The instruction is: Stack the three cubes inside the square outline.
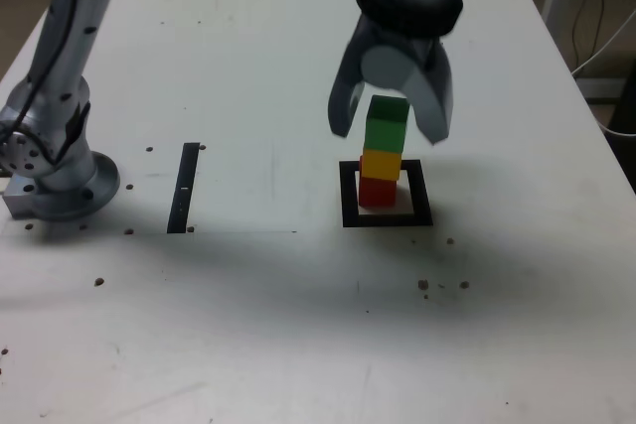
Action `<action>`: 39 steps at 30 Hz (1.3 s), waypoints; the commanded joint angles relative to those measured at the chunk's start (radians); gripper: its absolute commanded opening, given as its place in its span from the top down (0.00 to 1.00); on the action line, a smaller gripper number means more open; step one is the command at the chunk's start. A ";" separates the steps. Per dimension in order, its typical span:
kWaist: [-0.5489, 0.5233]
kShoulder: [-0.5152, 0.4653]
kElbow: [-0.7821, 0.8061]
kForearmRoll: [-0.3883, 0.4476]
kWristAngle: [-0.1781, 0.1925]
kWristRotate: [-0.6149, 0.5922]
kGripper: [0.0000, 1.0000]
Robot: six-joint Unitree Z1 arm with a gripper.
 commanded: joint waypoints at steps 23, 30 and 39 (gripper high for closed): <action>-0.012 -0.106 -0.006 0.023 0.053 -0.007 0.01; -0.012 -0.143 0.050 0.022 0.055 -0.013 0.01; -0.012 -0.250 0.201 0.016 0.066 -0.047 0.01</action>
